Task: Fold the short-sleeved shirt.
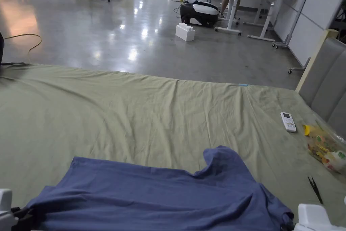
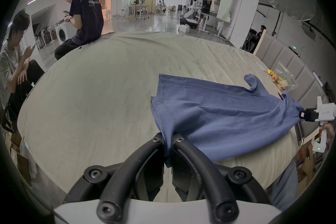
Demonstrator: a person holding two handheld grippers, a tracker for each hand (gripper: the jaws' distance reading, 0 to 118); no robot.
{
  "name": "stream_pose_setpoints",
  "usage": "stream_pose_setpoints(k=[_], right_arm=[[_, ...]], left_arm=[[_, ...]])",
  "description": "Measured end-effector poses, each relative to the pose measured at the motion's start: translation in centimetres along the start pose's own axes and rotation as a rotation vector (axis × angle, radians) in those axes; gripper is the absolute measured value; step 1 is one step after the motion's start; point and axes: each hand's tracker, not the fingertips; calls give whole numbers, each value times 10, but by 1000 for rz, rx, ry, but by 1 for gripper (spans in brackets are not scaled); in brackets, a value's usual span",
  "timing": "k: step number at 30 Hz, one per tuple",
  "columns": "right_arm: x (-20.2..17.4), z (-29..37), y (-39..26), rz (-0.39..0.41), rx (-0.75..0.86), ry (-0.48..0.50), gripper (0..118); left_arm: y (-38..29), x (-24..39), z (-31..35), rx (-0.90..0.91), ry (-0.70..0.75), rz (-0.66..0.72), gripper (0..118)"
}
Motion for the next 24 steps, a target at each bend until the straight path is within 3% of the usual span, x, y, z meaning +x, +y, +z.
stream_pose_setpoints(k=[10,14,17,18,21,22,24], right_arm=[[-20,-9,-107,-31,-176,-7,9],[-22,-37,-134,-46,-183,-16,9],[-30,-33,-125,-12,-167,-39,13],[-31,-31,-123,-6,-172,-45,17],[-36,-18,-109,41,-160,-140,60],[-38,-12,-104,51,-140,-151,76],[-45,3,-90,66,-66,-165,82]], left_arm=[[-106,-9,-6,-193,29,33,7],[-119,-11,-25,-232,45,43,7],[-115,-8,-32,-226,58,28,8],[-113,-7,-33,-227,60,25,8],[-108,-7,-32,-217,68,28,16],[-105,-3,-28,-207,79,28,31],[-97,1,-25,-163,95,22,62]])
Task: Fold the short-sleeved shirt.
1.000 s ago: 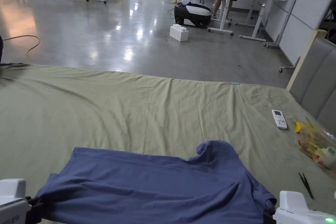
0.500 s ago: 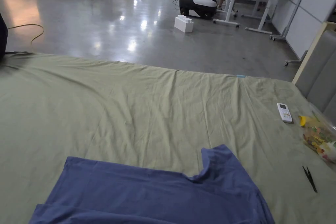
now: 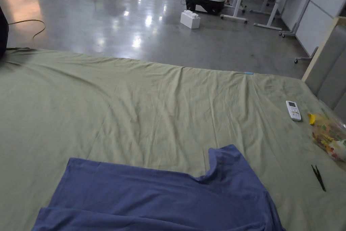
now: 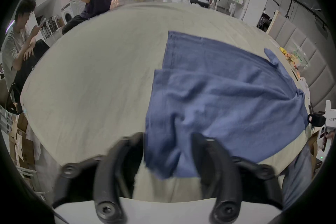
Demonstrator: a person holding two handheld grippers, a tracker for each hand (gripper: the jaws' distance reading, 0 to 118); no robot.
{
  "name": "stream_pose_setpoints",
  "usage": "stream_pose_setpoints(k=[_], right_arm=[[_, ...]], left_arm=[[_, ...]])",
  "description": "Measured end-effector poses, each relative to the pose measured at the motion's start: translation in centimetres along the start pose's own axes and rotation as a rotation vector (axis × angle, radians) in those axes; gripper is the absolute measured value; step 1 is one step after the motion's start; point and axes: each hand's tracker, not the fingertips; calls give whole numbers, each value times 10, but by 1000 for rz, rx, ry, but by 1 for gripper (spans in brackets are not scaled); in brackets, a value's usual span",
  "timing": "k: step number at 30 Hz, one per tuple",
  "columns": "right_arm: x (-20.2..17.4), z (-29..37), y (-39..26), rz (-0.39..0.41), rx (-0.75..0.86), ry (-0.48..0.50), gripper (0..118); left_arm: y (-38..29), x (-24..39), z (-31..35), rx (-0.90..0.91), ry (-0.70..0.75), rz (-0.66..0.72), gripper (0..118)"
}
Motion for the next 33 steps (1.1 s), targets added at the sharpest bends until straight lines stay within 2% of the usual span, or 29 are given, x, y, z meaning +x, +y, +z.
stream_pose_setpoints(k=[1,6,11,14,16,18,19,20,21,22,23,25,26,27,28,33], right_arm=[[0,2,4,2,60,13,82],[-18,27,43,-45,345,91,88],[-45,51,86,-95,644,66,88],[-58,69,106,-140,759,92,88],[-64,78,115,-143,832,103,85],[-72,89,123,-117,911,80,74],[-75,92,127,-96,934,74,57],[-77,92,129,-114,907,83,41],[-80,97,134,-110,944,68,24],[-81,97,136,-130,938,83,11],[-80,98,137,-138,956,95,9],[-84,98,141,-150,949,111,0],[-86,98,140,-165,949,99,0],[-89,105,143,-99,1039,37,0],[-90,103,144,-132,996,65,0],[-91,101,151,-128,999,53,0]], left_arm=[[6,2,3,28,-1,0,71],[42,32,27,232,-11,-11,70],[84,72,62,534,15,-53,70],[104,91,82,666,39,-53,69],[113,100,93,739,45,-48,67],[119,104,100,801,42,-53,54],[121,106,103,824,46,-66,39],[123,108,105,836,54,-78,25],[124,110,107,838,65,-89,16],[125,112,107,841,73,-100,15],[126,112,108,845,66,-101,8],[125,111,109,853,66,-90,4],[126,111,109,850,63,-91,1],[126,110,109,849,58,-93,1],[125,109,109,854,60,-92,1],[132,92,93,789,68,-121,1]])
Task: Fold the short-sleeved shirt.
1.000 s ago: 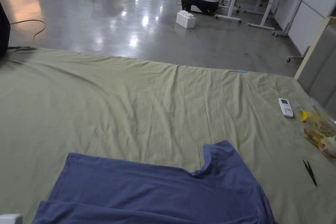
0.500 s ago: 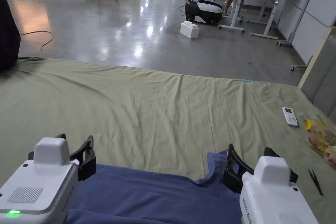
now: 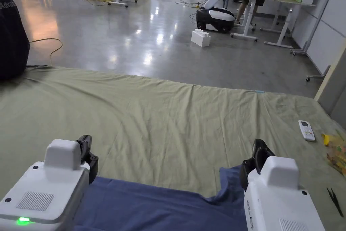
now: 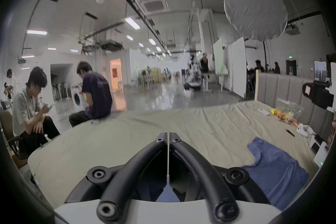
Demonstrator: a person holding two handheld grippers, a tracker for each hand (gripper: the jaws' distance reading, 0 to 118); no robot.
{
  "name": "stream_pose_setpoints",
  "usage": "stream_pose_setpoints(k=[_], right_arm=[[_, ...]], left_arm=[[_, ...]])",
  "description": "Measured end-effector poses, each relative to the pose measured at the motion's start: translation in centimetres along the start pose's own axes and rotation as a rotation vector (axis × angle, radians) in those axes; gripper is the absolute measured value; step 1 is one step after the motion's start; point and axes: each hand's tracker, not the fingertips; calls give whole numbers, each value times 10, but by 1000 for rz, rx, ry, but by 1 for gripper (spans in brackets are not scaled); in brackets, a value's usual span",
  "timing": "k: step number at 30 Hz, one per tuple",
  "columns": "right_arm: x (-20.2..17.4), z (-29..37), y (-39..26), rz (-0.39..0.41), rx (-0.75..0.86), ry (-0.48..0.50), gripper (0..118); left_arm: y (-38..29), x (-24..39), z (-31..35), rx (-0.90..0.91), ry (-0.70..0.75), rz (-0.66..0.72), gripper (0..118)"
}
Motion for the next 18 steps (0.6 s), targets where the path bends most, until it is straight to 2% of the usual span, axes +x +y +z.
stream_pose_setpoints(k=[6,9,12,15,16,17,18], right_arm=[[10,-12,-17,-9,-78,-3,0],[16,-18,-28,-8,-124,-1,0],[23,-25,-41,-38,-204,6,0],[27,-32,-50,-7,-221,-7,0],[29,-34,-54,-4,-236,-8,0],[31,-36,-58,-8,-253,-11,0],[32,-38,-60,-2,-258,-16,0]], left_arm=[[-31,-40,-70,-272,-30,75,1],[-48,-53,-114,-485,-86,82,1],[-68,-60,-155,-617,-118,115,1],[-84,-64,-191,-714,-131,145,2],[-89,-63,-205,-781,-114,130,8],[-93,-62,-213,-817,-110,113,20],[-98,-62,-220,-831,-108,105,40]])
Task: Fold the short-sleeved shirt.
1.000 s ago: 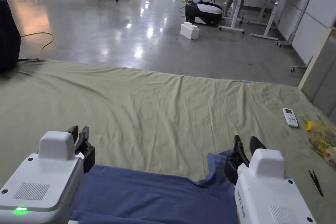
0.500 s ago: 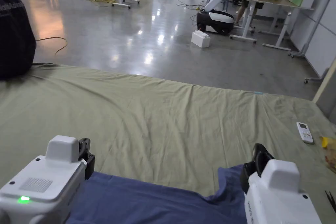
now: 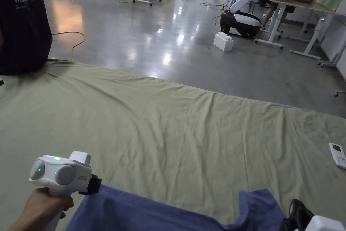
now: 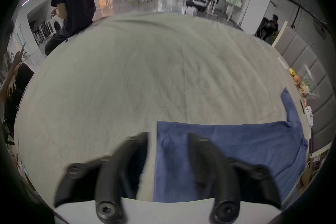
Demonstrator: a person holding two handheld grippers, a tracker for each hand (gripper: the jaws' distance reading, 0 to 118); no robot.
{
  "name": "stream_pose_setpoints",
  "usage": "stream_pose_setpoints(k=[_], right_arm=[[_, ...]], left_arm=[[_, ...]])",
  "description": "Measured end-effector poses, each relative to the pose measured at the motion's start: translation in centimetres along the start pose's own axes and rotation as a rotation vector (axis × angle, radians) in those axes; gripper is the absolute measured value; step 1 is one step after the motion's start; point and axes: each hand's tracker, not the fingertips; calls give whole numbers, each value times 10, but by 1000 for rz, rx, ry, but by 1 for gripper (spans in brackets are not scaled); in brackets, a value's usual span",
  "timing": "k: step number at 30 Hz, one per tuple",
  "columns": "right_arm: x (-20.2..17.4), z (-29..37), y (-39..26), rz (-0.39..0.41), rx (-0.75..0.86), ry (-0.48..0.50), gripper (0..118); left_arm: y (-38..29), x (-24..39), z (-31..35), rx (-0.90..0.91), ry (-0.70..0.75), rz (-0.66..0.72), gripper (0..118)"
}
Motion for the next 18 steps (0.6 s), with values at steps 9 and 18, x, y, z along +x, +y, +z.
stream_pose_setpoints(k=[9,18], right_arm=[[10,-17,-24,32,-105,-4,0],[21,-31,-43,4,-203,-13,0]], left_arm=[[4,-6,-47,-85,26,19,63],[0,36,-27,-64,54,-188,9]])
